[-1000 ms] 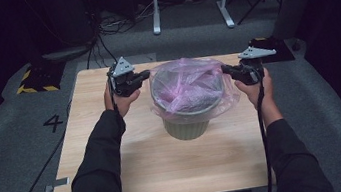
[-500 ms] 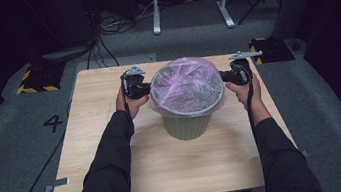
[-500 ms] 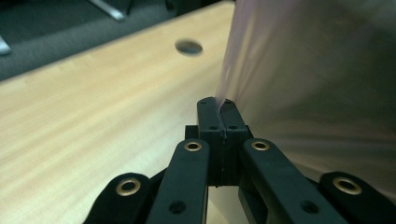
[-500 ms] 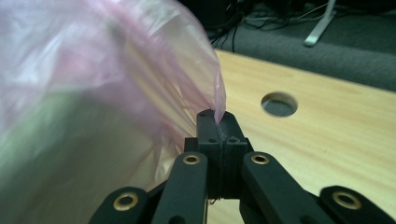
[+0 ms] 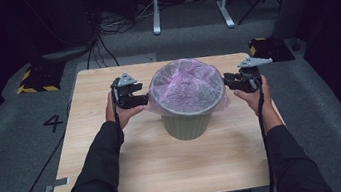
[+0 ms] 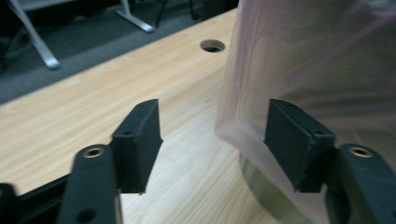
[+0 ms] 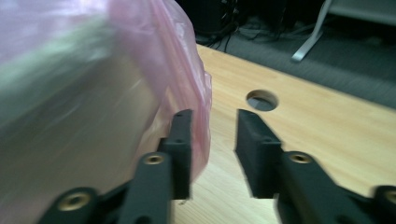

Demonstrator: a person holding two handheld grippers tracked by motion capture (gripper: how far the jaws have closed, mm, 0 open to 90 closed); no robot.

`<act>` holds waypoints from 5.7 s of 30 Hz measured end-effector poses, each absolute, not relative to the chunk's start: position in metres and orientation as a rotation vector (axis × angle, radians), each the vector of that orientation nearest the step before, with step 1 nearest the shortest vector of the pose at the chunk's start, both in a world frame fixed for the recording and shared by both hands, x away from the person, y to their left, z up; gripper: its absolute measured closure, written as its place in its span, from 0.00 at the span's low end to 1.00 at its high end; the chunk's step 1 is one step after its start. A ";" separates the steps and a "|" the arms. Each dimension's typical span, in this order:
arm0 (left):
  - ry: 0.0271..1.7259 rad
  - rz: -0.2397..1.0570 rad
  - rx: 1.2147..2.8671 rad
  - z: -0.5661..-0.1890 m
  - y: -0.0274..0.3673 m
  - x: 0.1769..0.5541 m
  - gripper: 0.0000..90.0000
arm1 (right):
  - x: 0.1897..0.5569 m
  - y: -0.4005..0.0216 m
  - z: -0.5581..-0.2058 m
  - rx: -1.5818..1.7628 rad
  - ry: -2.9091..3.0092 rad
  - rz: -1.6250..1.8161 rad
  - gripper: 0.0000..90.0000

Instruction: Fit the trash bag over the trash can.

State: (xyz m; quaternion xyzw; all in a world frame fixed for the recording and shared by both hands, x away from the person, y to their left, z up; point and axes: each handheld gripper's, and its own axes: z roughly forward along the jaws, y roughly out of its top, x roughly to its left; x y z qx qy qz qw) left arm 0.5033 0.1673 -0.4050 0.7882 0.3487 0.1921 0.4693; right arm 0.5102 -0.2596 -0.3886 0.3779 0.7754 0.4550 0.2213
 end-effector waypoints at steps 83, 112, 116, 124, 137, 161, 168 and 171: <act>0.791 0.323 2.238 -0.504 0.205 0.357 0.17 | 0.468 -0.185 -0.301 0.608 2.333 1.272 0.33; 0.772 0.313 2.243 -0.504 0.206 0.359 0.16 | 0.495 -0.140 -0.325 0.571 2.613 0.896 0.33; 0.771 0.313 2.243 -0.504 0.206 0.359 0.16 | 0.499 -0.138 -0.329 0.556 2.664 0.824 0.32; 0.771 0.313 2.243 -0.504 0.206 0.359 0.16 | 0.502 -0.137 -0.332 0.577 2.689 0.799 0.29; 0.772 0.312 2.242 -0.504 0.206 0.359 0.16 | 0.469 -0.165 -0.301 0.615 2.458 1.075 0.26; 0.771 0.313 2.243 -0.504 0.206 0.359 0.16 | 0.362 -0.250 -0.356 0.606 2.253 1.117 0.26; 0.773 0.313 2.248 -0.504 0.205 0.360 0.15 | 0.356 -0.276 -0.397 0.722 2.263 1.013 0.25; 0.773 0.312 2.248 -0.504 0.205 0.360 0.15 | 0.354 -0.284 -0.420 0.756 2.281 0.915 0.24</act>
